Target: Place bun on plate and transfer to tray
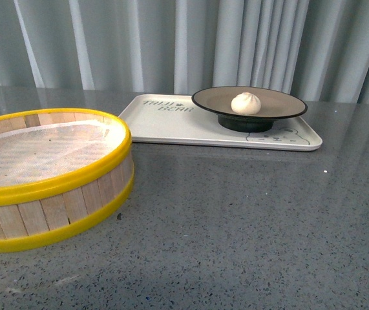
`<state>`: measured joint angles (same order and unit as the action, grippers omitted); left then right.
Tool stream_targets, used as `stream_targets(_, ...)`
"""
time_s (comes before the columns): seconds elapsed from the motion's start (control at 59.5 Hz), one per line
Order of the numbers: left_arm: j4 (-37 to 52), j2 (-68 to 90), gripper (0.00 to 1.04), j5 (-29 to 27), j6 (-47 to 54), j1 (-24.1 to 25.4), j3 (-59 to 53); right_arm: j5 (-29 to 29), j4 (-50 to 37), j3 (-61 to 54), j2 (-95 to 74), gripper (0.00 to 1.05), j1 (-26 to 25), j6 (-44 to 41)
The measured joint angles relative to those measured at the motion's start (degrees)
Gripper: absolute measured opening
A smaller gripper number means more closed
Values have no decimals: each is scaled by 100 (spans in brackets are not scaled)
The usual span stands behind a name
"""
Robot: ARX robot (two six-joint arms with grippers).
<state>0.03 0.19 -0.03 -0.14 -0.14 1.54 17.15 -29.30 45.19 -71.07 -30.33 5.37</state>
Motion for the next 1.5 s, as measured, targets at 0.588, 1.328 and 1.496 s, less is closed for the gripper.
stream_targets(0.588, 0, 0, 98, 0, 0, 0, 0, -538, 133, -3919, 3652, 2, 1792, -518)
stream_targets(1.328, 0, 0, 98, -2, 0, 0, 0, -1709, 1180, -4492, 5362, 2, 3012, -520)
stream_targets(1.496, 0, 0, 98, 0, 0, 0, 0, -1709, 1482, -4492, 5683, 2, 3012, -520)
